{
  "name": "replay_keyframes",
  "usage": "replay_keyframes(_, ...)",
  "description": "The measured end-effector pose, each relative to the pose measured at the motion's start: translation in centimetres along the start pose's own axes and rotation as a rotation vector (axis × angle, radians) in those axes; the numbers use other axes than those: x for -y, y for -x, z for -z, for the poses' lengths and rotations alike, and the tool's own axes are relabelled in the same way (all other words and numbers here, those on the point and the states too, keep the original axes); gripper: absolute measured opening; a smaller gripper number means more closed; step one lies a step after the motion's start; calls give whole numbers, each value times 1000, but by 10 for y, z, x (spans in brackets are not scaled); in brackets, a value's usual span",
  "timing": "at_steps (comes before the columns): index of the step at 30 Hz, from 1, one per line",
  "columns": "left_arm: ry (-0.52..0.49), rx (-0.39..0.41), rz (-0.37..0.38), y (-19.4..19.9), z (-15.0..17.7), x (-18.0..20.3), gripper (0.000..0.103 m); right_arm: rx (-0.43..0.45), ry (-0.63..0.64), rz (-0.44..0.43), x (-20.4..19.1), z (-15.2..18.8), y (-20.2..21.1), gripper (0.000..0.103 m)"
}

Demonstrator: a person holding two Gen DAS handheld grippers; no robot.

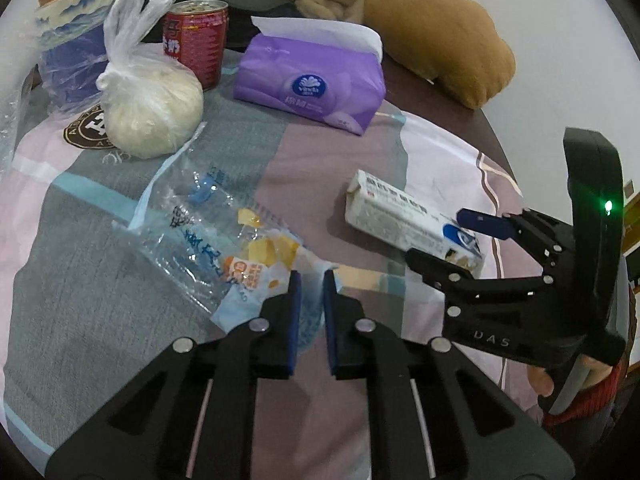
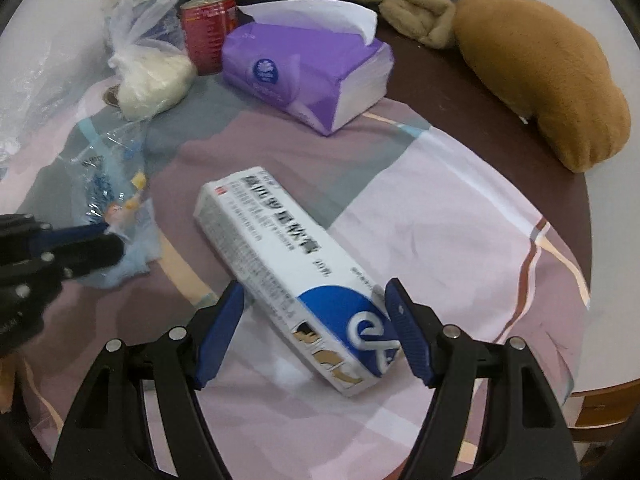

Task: Collect trash
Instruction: 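Grasp the white ointment box with the right gripper while the left gripper grasps the clear plastic wrapper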

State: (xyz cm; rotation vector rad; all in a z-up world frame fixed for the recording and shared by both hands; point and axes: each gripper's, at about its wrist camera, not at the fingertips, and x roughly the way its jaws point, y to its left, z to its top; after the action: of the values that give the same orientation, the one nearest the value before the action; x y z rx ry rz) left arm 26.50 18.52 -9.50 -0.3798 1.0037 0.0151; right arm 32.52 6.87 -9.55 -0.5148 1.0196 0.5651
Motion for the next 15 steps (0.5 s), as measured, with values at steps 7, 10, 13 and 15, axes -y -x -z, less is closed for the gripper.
replay_keyframes(7,0,15,15,1,0,1,12,-8,-16,-34,-8,7,16,34)
replay_keyframes(10,8,23,13,3,0,-1,12,-8,14,6,-12,10,22,41)
replay_keyframes(13,38,49,-16,9,0,-7,12,4,0,44,-1,6,18,73)
replay_keyframes(15,57,79,-50,15,-1,-12,12,-9,-20,44,8,3,8,77)
